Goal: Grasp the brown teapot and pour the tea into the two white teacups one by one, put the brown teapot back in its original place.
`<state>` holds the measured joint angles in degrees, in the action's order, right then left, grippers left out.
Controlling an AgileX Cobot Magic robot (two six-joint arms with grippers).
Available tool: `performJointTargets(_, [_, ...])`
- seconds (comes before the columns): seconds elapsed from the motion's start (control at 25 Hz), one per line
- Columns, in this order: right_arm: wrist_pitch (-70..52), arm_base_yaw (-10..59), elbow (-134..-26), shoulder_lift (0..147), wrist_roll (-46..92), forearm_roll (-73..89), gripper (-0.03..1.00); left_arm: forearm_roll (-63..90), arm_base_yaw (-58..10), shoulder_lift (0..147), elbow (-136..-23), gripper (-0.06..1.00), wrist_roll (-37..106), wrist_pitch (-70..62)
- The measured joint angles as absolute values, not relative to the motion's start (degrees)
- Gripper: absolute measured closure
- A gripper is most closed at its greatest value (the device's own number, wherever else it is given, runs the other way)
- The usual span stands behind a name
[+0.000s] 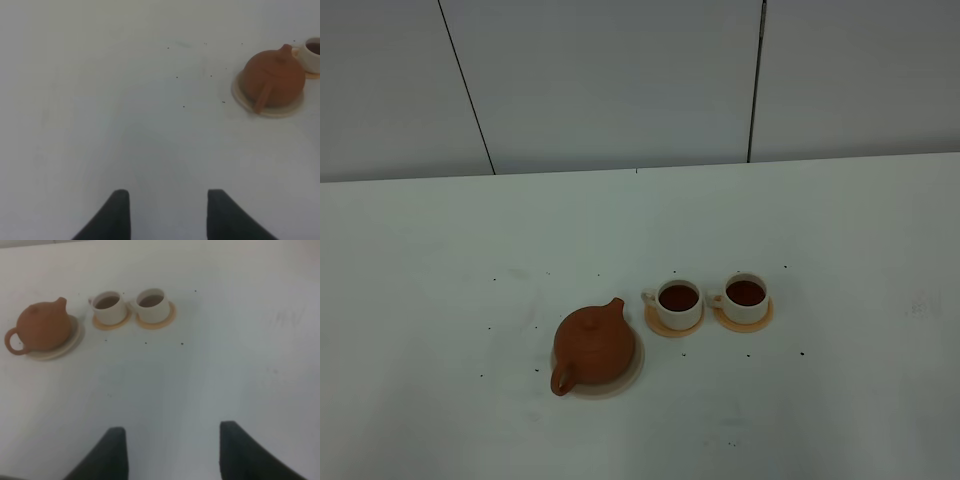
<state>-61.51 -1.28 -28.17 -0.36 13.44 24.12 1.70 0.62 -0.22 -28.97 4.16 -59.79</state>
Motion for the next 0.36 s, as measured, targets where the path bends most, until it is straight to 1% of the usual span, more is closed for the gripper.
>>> performJointTargets(0.36, [-61.51, -1.28, -28.17, -0.36, 13.44, 24.12, 0.56, 1.70, 0.62, -0.22, -28.97, 0.52, 4.16, -59.79])
